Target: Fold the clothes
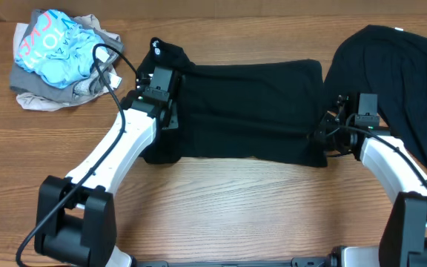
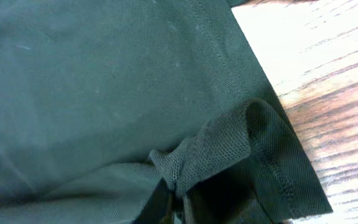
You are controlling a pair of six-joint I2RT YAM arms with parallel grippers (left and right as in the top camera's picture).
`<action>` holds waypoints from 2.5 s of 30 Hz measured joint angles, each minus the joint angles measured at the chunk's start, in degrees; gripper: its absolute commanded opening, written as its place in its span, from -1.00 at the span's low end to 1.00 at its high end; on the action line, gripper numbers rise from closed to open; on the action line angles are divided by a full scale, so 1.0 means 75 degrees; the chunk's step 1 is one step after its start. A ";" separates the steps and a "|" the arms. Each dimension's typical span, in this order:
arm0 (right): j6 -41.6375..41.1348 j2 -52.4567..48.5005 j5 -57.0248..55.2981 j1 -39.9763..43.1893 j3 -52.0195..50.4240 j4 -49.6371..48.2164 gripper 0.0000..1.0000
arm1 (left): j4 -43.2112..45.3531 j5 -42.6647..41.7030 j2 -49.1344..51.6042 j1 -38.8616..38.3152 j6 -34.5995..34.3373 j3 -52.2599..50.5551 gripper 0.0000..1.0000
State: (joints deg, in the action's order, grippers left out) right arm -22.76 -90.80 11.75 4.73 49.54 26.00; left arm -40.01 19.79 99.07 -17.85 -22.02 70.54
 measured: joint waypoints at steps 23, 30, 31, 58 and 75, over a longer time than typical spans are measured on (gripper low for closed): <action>0.0236 -0.0009 0.0000 0.0000 0.0111 0.0423 0.36 | -0.1862 -0.1877 -0.0108 0.0000 0.1891 0.0632 0.47; 0.0236 -0.0009 -0.0003 0.0000 0.0117 0.0481 0.37 | -0.0997 -0.2259 0.0061 0.0000 0.2413 0.0026 0.41; 0.0239 -0.0009 0.0003 0.0000 0.0117 0.0484 0.37 | -0.0901 -0.2340 0.0146 0.0000 0.2474 -0.0023 0.40; 0.0233 -0.0009 0.0006 0.0000 0.0125 0.0621 0.38 | -0.1868 -0.1183 0.1020 0.0434 0.2206 0.1346 -0.92; 0.0239 -0.0009 0.0003 0.0000 0.0125 0.0641 0.38 | -0.0525 -0.1084 0.1020 0.1413 0.2629 0.1387 0.63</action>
State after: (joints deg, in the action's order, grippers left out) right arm -20.97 -90.87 11.77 4.73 50.48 30.81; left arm -43.94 11.66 106.72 -7.25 -2.31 80.95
